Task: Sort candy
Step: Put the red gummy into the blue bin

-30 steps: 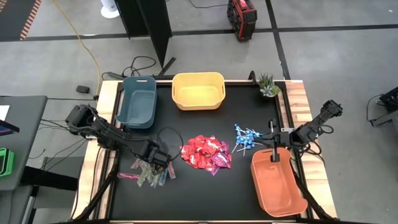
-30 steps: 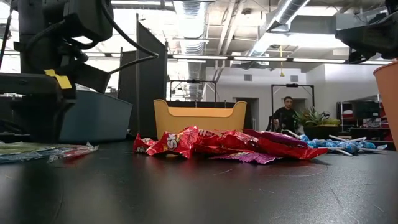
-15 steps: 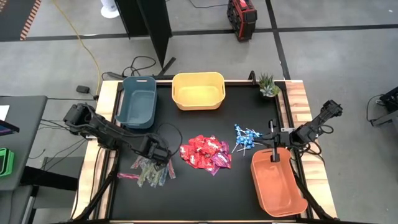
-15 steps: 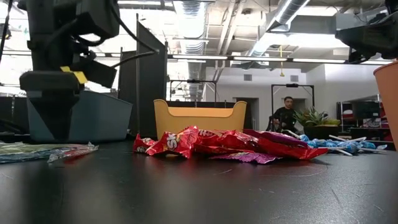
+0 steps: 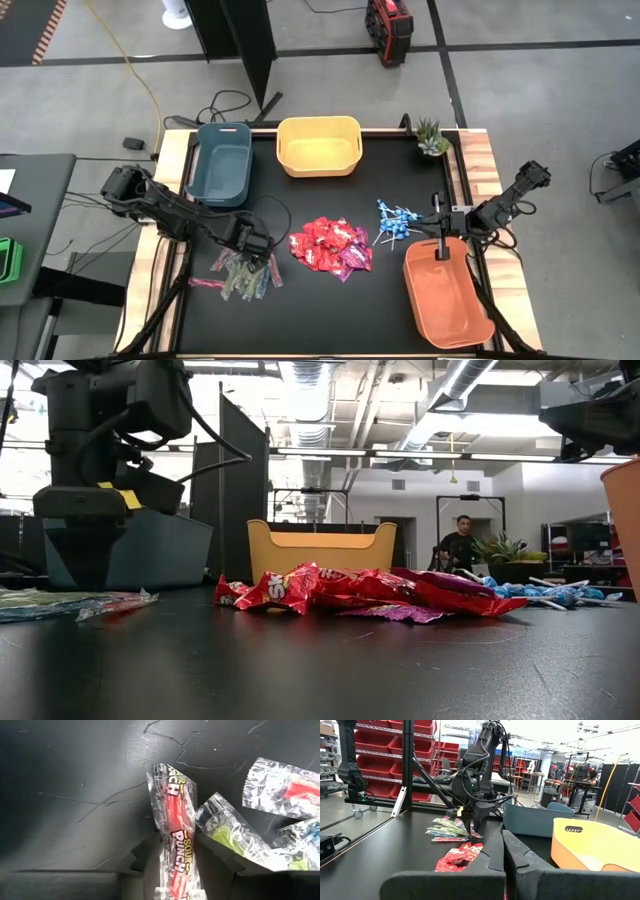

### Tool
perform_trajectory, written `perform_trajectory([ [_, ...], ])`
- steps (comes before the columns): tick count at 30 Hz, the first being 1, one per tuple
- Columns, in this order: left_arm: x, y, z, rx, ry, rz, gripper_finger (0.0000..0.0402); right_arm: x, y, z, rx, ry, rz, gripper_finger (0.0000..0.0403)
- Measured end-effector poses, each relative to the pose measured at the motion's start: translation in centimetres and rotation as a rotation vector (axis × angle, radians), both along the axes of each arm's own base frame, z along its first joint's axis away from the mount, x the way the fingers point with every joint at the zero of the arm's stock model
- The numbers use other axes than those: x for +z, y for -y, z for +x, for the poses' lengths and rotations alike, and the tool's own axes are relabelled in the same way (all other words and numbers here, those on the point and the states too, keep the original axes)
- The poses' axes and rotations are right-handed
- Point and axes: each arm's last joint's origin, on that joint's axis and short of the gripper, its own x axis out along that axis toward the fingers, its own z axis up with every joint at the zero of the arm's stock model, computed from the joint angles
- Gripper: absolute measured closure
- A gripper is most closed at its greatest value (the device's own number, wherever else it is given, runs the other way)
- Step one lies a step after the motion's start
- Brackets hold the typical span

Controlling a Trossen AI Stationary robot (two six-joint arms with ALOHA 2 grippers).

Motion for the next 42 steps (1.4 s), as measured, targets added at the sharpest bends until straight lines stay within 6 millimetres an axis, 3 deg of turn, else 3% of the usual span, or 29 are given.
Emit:
perform_trajectory([
  [5, 0.3, 0.1, 0.1, -0.019, -0.008, -0.010, 0.0375, 0.0, 0.0, 0.0, 0.000, 0.000, 0.000, 0.0400],
  [7, 0.5, 0.1, 0.3, -0.035, -0.008, -0.008, 0.0389, 0.0, 0.0, 0.0, 0.000, 0.000, 0.000, 0.0400],
  [13, 1.9, 0.5, 1.3, -0.074, 0.019, -0.018, 0.0398, 0.0, 0.0, 0.0, 0.000, 0.000, 0.000, 0.0400],
  [21, 6.8, 0.8, 3.1, -0.155, 0.038, 0.061, 0.0401, 0.0, 0.0, 0.0, 0.000, 0.000, 0.000, 0.0400],
  [28, 12.0, 0.2, 3.0, -0.152, -0.021, 0.241, 0.0401, 0.0, 0.0, 0.0, 0.000, 0.000, 0.000, 0.0400],
  [35, 16.1, -2.1, 2.1, 0.047, -0.064, 0.407, 0.0401, 0.0, 0.0, 0.0, 0.000, 0.000, 0.000, 0.0400],
  [42, 17.0, -5.5, 1.5, 0.169, -0.090, 0.439, 0.0401, 0.0, 0.0, 0.0, 0.000, 0.003, 0.002, 0.0400],
])
